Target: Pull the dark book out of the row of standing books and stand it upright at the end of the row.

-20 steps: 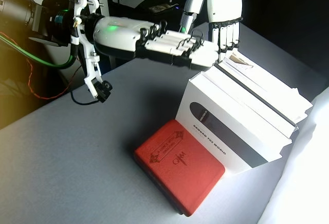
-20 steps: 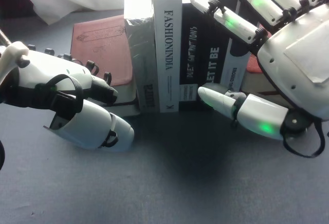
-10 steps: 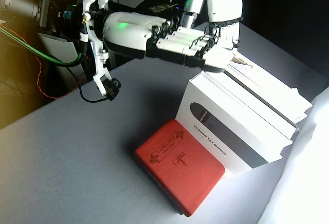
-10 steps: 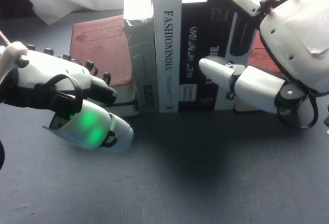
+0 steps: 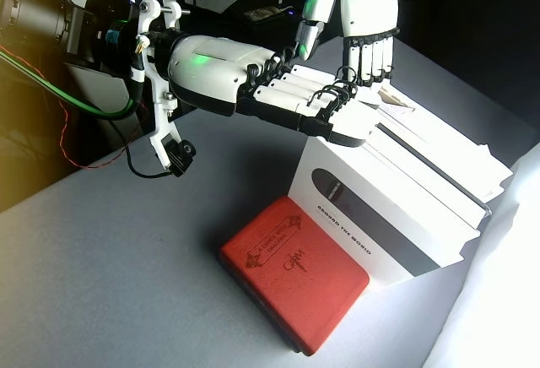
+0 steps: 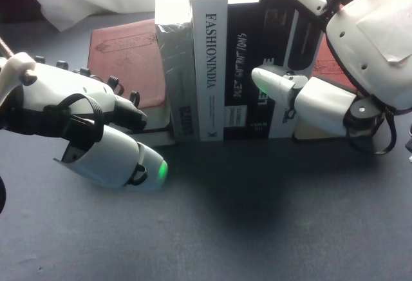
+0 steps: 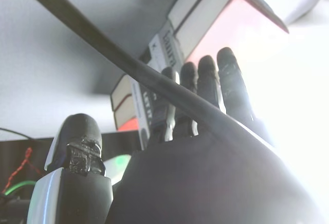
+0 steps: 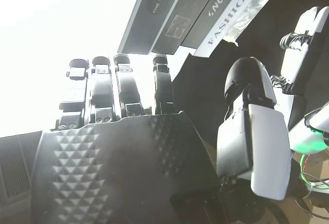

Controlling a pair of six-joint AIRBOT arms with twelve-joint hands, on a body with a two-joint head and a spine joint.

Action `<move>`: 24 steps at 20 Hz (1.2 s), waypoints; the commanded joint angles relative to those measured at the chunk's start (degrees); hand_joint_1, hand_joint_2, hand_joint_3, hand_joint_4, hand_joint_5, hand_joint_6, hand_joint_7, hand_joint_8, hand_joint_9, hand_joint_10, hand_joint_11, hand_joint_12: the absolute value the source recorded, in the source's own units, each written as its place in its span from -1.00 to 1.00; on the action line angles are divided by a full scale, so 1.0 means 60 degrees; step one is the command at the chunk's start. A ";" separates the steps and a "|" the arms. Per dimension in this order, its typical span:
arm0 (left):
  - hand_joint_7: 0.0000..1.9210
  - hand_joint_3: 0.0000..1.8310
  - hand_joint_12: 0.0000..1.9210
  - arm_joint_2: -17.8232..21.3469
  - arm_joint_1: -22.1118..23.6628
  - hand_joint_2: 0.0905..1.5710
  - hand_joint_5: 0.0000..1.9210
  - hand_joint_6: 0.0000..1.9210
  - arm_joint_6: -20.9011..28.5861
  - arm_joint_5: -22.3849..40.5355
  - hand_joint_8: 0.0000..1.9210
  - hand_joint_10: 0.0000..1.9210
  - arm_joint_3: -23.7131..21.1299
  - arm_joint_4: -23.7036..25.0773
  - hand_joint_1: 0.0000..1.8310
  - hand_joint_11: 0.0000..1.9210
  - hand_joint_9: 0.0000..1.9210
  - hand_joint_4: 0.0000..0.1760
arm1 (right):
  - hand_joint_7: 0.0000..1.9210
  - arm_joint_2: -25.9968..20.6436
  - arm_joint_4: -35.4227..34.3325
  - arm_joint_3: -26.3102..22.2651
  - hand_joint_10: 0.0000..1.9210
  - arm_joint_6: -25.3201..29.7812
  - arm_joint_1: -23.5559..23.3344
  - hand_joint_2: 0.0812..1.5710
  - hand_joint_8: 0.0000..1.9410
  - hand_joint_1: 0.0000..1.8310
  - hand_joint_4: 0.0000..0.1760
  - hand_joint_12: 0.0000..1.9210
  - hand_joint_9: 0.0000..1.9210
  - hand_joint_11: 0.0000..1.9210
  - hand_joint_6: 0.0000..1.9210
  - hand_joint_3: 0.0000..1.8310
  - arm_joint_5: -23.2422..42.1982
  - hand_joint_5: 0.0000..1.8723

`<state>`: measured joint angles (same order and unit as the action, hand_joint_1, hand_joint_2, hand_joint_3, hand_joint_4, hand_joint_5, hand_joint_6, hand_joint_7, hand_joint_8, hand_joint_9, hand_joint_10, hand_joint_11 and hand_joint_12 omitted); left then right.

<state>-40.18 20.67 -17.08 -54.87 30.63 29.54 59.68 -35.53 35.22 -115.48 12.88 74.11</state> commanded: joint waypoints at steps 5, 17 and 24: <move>-0.90 -0.99 -0.96 0.0114 0.0109 0.68 -0.82 -0.99 -0.0031 0.0406 -0.99 -0.99 0.0003 0.0424 -1.00 -0.94 -0.93 -1.00 | -0.98 -0.0079 0.0694 -0.0043 -1.00 0.0029 0.0122 0.37 -1.00 -1.00 -1.00 -1.00 -1.00 -1.00 -1.00 -1.00 0.0728 -0.96; -0.87 -1.00 -0.95 0.0114 0.0109 0.68 -0.80 -0.99 -0.0048 0.0406 -0.99 -0.99 0.0003 0.0424 -1.00 -0.93 -0.91 -1.00 | -0.97 -0.0193 0.0676 -0.0985 -1.00 -0.0339 0.0644 0.37 -0.99 -1.00 -1.00 -1.00 -1.00 -1.00 -0.99 -1.00 0.0931 -0.94; -0.86 -0.99 -0.94 0.0114 0.0109 0.70 -0.79 -0.99 -0.0052 0.0406 -0.99 -1.00 0.0004 0.0424 -1.00 -0.93 -0.91 -1.00 | -0.99 -0.0474 0.0784 -0.2010 -1.00 -0.1077 0.1329 0.37 -1.00 -1.00 -1.00 -1.00 -1.00 -1.00 -1.00 -1.00 0.1576 -0.96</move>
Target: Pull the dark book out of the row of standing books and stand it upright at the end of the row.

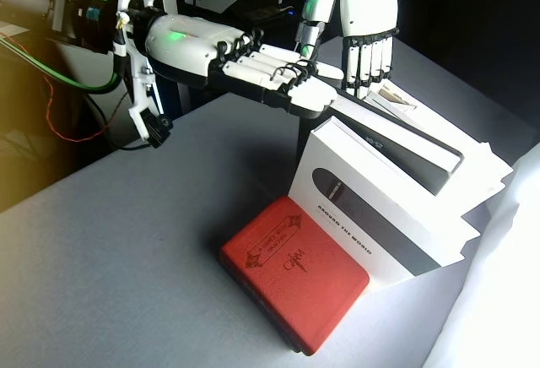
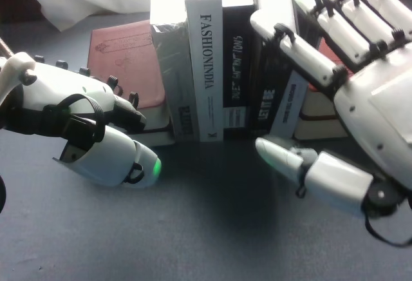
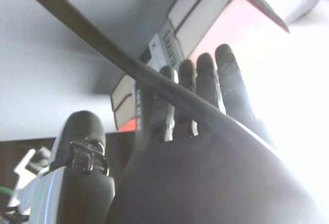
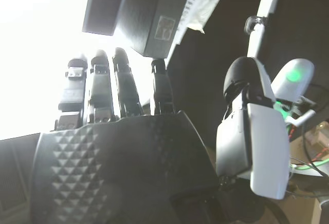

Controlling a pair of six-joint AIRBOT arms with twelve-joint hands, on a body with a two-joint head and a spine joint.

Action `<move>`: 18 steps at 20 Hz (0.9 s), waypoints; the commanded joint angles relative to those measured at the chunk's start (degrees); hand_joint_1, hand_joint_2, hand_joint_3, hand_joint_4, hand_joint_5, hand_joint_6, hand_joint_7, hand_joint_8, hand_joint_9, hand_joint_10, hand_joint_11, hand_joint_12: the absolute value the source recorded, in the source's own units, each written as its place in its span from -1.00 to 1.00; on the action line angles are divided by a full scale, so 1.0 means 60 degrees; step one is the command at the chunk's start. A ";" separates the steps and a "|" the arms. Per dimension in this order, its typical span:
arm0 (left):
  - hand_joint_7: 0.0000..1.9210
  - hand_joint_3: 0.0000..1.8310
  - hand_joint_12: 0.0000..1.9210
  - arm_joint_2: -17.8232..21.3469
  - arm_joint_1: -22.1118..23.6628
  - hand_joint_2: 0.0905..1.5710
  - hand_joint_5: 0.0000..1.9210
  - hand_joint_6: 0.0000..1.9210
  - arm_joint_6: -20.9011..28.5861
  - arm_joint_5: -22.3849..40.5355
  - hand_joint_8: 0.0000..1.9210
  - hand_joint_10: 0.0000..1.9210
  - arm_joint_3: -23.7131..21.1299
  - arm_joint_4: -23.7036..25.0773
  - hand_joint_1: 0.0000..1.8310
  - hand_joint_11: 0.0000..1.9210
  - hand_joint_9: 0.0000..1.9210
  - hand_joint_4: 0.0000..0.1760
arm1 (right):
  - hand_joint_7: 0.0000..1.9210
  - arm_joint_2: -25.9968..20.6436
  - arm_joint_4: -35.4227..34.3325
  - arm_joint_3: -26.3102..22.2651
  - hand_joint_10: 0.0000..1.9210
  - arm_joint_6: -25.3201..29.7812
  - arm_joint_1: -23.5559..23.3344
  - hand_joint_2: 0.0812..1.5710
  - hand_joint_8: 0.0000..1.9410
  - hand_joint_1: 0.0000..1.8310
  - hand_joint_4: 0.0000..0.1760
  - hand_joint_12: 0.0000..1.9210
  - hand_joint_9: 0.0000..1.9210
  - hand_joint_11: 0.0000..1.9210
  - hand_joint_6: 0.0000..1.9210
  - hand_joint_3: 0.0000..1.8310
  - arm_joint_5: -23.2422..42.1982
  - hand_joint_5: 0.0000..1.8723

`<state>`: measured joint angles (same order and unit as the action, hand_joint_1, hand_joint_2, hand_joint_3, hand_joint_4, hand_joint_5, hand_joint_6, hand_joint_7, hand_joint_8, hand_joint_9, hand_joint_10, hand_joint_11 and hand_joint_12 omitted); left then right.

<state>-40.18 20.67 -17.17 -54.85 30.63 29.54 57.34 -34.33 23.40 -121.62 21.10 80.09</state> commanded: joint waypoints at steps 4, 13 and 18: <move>-0.84 -0.99 -0.93 0.0114 0.0109 0.70 -0.76 -0.98 -0.0038 0.0402 -0.98 -0.99 0.0006 0.0413 -1.00 -0.90 -0.88 -1.00 | -1.00 -0.0305 0.0600 -0.0666 -1.00 -0.0598 0.0382 0.38 -1.00 -1.00 -1.00 -1.00 -1.00 -1.00 -1.00 -1.00 0.0797 -0.98; -0.85 -0.99 -0.93 0.0114 0.0109 0.73 -0.78 -0.99 -0.0043 0.0402 -1.00 -1.00 0.0006 0.0414 -1.00 -0.93 -0.90 -1.00 | -0.98 -0.0750 0.0598 -0.1971 -1.00 -0.1873 0.1872 0.39 -0.99 -1.00 -1.00 -1.00 -1.00 -1.00 -0.99 -1.00 0.1527 -0.95; -0.82 -0.99 -0.92 0.0114 0.0109 0.74 -0.74 -0.98 -0.0043 0.0401 -0.99 -0.99 0.0006 0.0414 -1.00 -0.90 -0.87 -1.00 | -0.99 -0.0854 0.0597 -0.2375 -1.00 -0.2179 0.2539 0.38 -1.00 -1.00 -1.00 -1.00 -1.00 -1.00 -1.00 -1.00 0.1781 -0.97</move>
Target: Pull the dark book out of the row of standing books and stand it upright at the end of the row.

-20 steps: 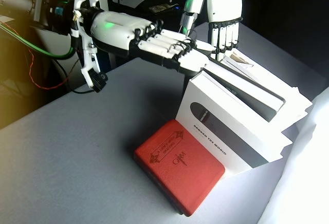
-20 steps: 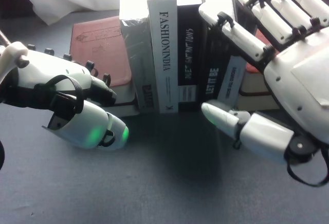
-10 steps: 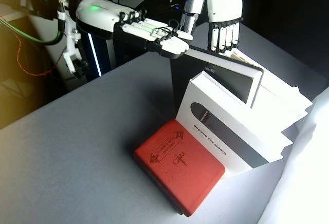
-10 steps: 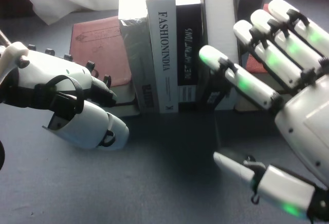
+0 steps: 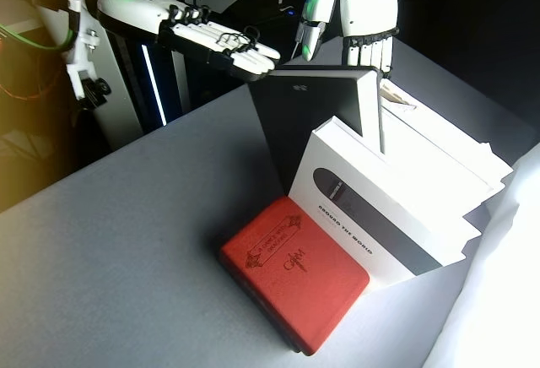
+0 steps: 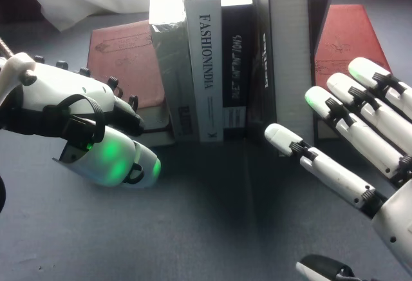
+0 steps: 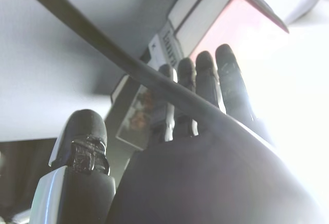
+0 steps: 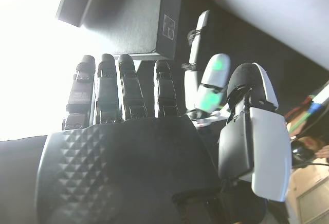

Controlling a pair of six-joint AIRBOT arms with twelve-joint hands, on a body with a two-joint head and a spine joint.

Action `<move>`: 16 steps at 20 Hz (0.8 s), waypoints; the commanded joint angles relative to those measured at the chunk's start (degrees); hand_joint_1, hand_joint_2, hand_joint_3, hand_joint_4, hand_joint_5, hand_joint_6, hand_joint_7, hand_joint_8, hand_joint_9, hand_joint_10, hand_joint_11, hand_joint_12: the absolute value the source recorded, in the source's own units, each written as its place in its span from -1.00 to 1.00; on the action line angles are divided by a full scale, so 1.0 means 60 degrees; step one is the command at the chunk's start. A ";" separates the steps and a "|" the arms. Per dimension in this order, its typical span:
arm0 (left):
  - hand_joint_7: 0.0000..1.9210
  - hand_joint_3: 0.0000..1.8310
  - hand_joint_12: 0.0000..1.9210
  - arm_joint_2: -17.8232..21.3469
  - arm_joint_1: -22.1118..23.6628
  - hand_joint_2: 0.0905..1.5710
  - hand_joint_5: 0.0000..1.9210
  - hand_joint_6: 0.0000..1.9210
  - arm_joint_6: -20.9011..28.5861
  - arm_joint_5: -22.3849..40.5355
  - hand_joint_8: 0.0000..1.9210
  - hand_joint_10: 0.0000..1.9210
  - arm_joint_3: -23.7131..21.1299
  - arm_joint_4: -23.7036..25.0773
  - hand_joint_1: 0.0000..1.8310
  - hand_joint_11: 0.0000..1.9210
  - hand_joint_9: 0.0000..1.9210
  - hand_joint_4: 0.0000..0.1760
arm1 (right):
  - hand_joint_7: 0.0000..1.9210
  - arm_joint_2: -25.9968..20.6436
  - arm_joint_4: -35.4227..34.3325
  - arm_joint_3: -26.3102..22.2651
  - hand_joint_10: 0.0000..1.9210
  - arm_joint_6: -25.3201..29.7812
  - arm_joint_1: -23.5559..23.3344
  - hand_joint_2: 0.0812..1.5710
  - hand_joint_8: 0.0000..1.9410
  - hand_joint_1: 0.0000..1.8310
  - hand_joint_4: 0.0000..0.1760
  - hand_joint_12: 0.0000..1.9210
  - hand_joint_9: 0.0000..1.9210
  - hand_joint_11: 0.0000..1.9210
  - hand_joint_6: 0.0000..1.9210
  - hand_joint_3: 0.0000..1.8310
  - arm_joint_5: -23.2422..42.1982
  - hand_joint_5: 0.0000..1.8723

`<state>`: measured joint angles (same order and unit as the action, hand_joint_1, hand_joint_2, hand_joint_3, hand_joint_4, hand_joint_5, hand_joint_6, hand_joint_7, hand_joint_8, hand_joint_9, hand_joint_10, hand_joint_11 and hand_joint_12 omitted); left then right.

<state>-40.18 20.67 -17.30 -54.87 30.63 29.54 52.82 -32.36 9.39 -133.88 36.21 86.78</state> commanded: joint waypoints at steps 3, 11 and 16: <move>-0.84 -1.00 -0.92 0.0114 0.0109 0.74 -0.77 -1.00 -0.0021 0.0400 -1.00 -1.00 0.0006 0.0414 -1.00 -0.92 -0.89 -1.00 | -1.00 -0.0100 0.0208 -0.0039 -1.00 -0.0128 0.0388 0.38 -1.00 -1.00 -1.00 -1.00 -1.00 -1.00 -1.00 -1.00 0.0625 -0.97; -0.83 -1.00 -0.91 0.0113 0.0109 0.75 -0.77 -1.00 -0.0045 0.0391 -1.00 -1.00 0.0006 0.0414 -1.00 -0.92 -0.88 -1.00 | -0.99 -0.0092 -0.0376 0.0006 -1.00 -0.0092 0.0845 0.38 -1.00 -1.00 -1.00 -1.00 -1.00 -1.00 -0.99 -1.00 0.0219 -0.97; -0.84 -0.99 -0.91 0.0113 0.0109 0.76 -0.77 -0.99 -0.0046 0.0387 -0.99 -0.99 0.0006 0.0414 -1.00 -0.92 -0.89 -1.00 | -1.00 -0.0076 -0.0376 -0.0107 -1.00 -0.0068 0.1336 0.37 -1.00 -1.00 -1.00 -1.00 -1.00 -1.00 -0.99 -1.00 -0.0334 -0.97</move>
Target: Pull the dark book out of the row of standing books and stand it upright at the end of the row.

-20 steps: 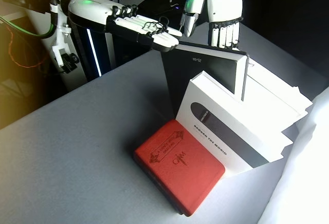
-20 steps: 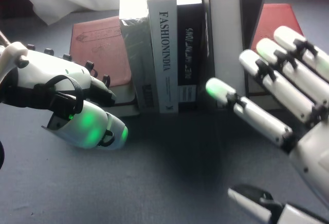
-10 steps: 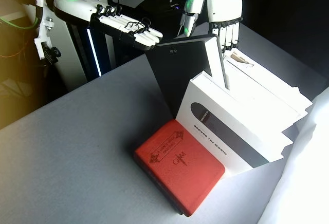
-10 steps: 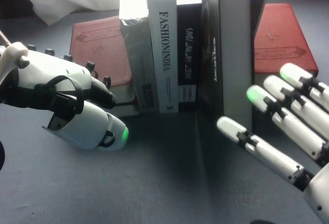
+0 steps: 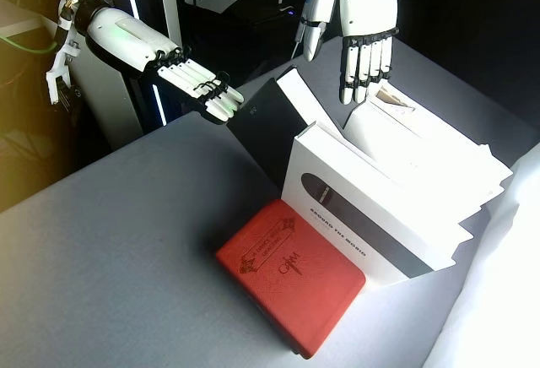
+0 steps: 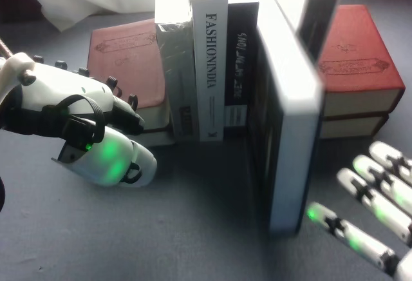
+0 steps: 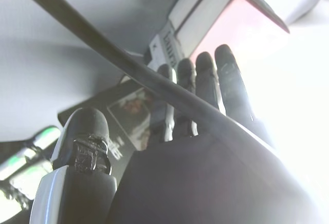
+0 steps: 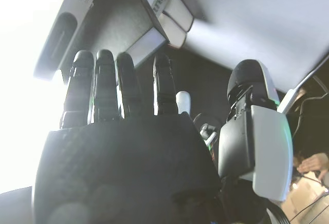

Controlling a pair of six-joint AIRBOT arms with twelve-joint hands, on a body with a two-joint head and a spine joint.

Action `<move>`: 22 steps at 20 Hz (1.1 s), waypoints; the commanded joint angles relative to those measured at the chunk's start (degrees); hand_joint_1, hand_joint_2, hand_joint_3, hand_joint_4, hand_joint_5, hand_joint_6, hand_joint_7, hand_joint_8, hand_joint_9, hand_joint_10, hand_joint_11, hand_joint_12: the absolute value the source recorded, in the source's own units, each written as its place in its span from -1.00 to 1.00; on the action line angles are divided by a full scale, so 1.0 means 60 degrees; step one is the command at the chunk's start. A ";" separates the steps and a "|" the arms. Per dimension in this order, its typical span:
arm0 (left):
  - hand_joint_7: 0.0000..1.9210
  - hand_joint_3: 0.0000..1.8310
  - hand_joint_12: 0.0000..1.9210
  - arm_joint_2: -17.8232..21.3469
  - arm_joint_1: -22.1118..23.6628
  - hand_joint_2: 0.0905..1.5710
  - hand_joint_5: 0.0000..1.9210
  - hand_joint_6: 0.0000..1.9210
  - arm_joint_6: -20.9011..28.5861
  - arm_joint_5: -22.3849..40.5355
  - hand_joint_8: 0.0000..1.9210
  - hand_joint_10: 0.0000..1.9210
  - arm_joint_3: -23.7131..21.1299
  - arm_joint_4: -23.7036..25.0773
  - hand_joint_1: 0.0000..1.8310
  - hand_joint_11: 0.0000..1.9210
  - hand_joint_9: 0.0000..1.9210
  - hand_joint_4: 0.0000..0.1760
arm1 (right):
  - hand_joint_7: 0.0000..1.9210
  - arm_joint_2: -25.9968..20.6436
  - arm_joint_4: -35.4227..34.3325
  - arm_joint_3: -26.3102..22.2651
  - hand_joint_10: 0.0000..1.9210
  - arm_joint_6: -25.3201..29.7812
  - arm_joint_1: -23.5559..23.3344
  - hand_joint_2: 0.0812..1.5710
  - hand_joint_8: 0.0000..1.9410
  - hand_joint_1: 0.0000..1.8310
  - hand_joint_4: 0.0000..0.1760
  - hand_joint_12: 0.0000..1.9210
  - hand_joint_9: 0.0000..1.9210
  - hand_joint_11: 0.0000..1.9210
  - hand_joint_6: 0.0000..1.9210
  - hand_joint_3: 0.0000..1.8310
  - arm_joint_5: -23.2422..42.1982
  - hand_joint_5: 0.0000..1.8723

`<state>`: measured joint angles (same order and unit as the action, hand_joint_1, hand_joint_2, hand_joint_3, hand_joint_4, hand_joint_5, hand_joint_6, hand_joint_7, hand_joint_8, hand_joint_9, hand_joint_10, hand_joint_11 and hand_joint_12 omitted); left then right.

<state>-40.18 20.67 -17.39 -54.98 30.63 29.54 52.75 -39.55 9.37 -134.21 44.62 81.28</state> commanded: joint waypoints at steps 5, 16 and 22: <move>-0.83 -1.00 -0.90 0.0113 0.0109 0.76 -0.78 -0.99 -0.0045 0.0401 -0.99 -1.00 0.0006 0.0414 -1.00 -0.93 -0.89 -1.00 | -1.00 -0.0069 0.0824 -0.0563 -1.00 0.0046 0.0296 0.37 -1.00 -1.00 -1.00 -1.00 -1.00 -1.00 -1.00 -1.00 0.0280 -0.98; -0.84 -0.99 -0.87 0.0113 0.0110 0.81 -0.78 -0.99 -0.0060 0.0398 -0.99 -0.99 0.0007 0.0416 -1.00 -0.94 -0.90 -1.00 | -1.00 -0.0208 0.1956 -0.1483 -1.00 0.0095 0.0411 0.38 -1.00 -1.00 -1.00 -1.00 -1.00 -1.00 -1.00 -1.00 0.0546 -0.97; -0.84 -0.98 -0.85 0.0112 0.0110 0.86 -0.77 -1.00 -0.0143 0.0375 -1.00 -1.00 0.0007 0.0426 -1.00 -0.94 -0.89 -1.00 | -0.99 -0.0419 0.3269 -0.1602 -1.00 -0.0015 0.0365 0.38 -1.00 -1.00 -1.00 -1.00 -1.00 -1.00 -0.99 -1.00 0.1396 -0.95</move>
<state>-40.21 20.67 -18.04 -55.13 30.63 29.54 50.30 -25.06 0.47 -134.56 47.07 84.77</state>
